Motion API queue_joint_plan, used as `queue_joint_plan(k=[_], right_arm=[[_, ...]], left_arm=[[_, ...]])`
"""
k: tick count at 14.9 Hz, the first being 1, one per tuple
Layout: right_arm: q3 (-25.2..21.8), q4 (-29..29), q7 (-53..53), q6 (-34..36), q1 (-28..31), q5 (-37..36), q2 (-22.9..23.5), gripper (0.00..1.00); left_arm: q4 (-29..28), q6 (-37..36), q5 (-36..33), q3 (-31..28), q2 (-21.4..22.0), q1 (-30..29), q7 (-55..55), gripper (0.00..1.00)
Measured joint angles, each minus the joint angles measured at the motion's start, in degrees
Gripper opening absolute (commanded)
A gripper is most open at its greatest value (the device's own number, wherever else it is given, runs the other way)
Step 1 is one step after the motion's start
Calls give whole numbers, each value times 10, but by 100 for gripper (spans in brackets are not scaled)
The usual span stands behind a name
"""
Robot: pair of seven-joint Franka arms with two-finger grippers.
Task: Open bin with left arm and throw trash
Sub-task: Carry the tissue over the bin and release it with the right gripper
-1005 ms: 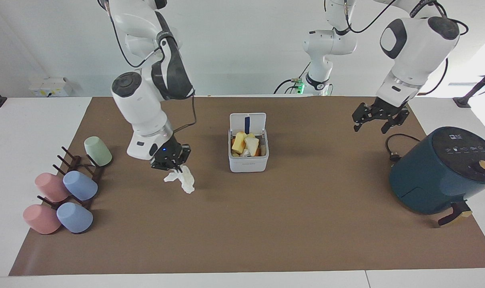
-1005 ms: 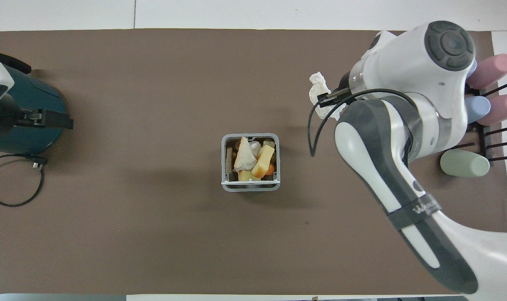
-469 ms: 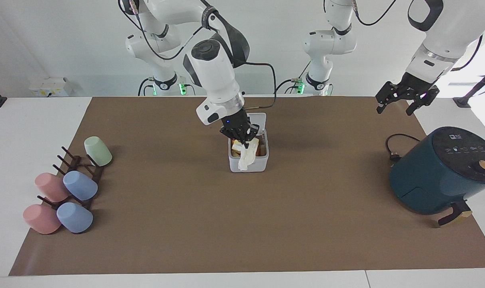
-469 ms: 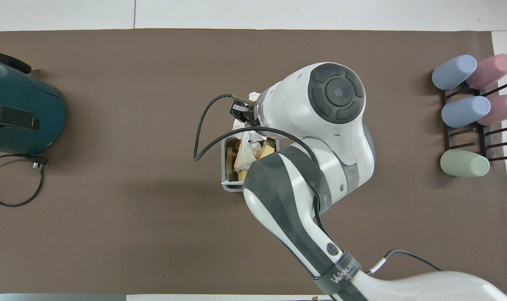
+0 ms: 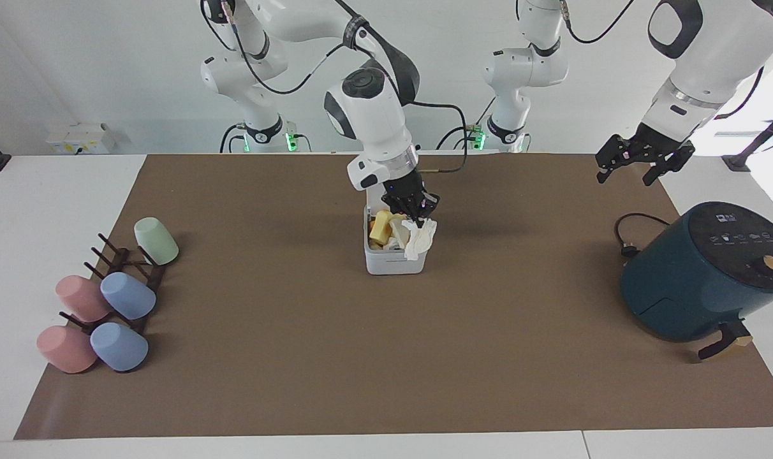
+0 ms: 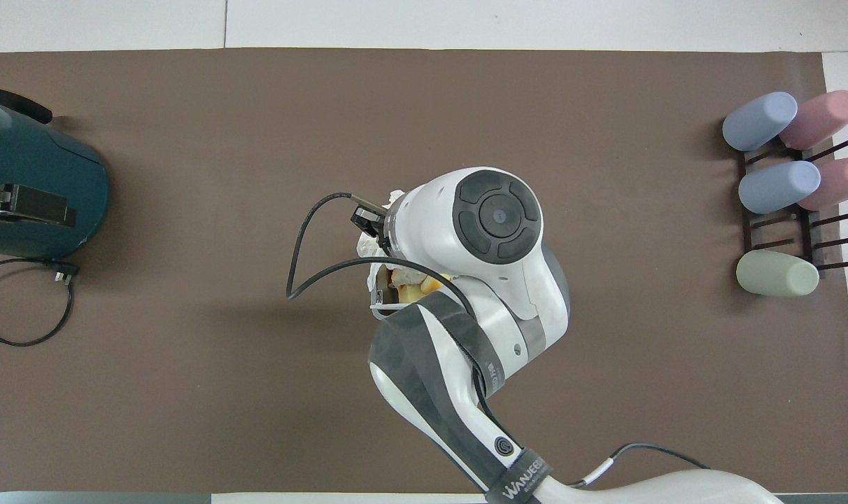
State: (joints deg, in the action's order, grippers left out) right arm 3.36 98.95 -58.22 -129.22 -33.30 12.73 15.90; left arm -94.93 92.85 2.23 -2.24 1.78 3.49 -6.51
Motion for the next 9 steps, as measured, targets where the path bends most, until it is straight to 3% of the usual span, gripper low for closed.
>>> queue_joint_plan(k=[5, 9], right_arm=[[0, 89, 26, -34, 0, 0, -34, 0], [-2, 109, 78, -23, 1, 0, -49, 2]], left_arm=[[-35, 21, 0, 0, 13, 0, 0, 100], [-46, 39, 0, 0, 19, 0, 0, 100]])
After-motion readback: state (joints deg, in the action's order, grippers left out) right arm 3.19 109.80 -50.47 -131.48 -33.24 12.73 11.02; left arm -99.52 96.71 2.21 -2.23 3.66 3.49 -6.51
